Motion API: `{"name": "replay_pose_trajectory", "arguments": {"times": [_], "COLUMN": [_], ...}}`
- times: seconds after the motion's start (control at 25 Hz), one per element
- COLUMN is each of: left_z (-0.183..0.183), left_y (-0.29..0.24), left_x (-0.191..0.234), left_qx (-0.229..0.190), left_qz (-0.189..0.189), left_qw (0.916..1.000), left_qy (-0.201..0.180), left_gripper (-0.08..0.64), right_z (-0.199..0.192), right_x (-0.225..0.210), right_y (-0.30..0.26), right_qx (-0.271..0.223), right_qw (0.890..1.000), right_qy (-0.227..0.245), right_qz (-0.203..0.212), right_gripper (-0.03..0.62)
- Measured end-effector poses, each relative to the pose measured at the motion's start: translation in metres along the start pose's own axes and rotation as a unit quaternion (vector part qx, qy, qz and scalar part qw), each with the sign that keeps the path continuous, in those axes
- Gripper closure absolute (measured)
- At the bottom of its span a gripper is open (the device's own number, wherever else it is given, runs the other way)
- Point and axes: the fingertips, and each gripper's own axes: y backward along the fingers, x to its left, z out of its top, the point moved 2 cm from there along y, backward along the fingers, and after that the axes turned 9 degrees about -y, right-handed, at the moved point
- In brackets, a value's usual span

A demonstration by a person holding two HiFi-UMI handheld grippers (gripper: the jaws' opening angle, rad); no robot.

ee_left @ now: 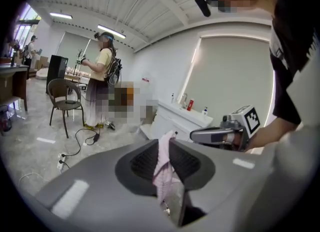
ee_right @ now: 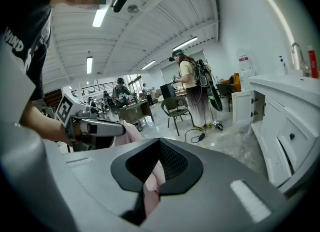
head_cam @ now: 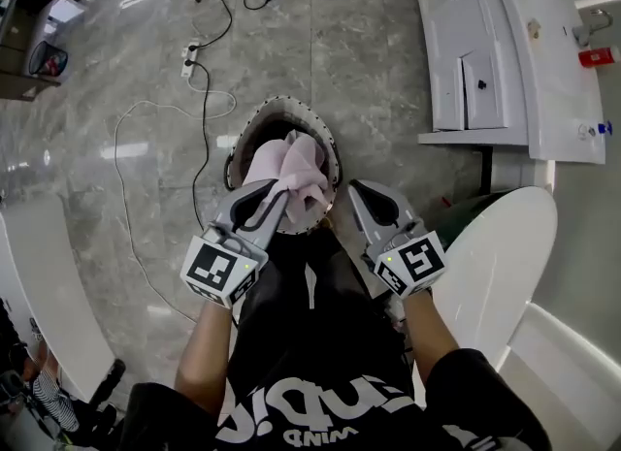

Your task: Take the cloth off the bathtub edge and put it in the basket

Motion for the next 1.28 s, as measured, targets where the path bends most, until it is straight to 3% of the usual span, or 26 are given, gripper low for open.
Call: {"name": "replay_pose_trajectory", "arguments": {"times": [0.16, 0.32, 0.6, 0.96, 1.28], "left_z": [-0.046, -0.088, -0.14, -0.185, -0.215], "left_y": [-0.016, -0.032, -0.043, -0.059, -0.07], "left_x": [0.006, 0.011, 0.029, 0.034, 0.038], "left_qx": [0.031, 0.063, 0.071, 0.09, 0.133], "left_qz": [0.003, 0.0, 0.02, 0.03, 0.032], "left_qw": [0.9991, 0.9975, 0.996, 0.9922, 0.9879], "left_qy": [0.028, 0.033, 0.049, 0.082, 0.072], "left_gripper": [0.5, 0.499, 0.497, 0.494, 0.491], "right_z": [-0.032, -0.066, -0.1, -0.133, -0.152], "right_x": [-0.004, -0.012, -0.008, -0.009, -0.018], "right_y": [-0.006, -0.012, -0.018, -0.02, -0.024], "right_qx": [0.023, 0.043, 0.062, 0.09, 0.114], "right_qw": [1.0, 0.999, 0.997, 0.994, 0.991], "right_qy": [-0.007, -0.021, -0.043, -0.064, -0.073], "right_qz": [-0.009, -0.016, -0.007, -0.008, -0.009], "right_gripper": [0.588, 0.588, 0.588, 0.588, 0.588]}}
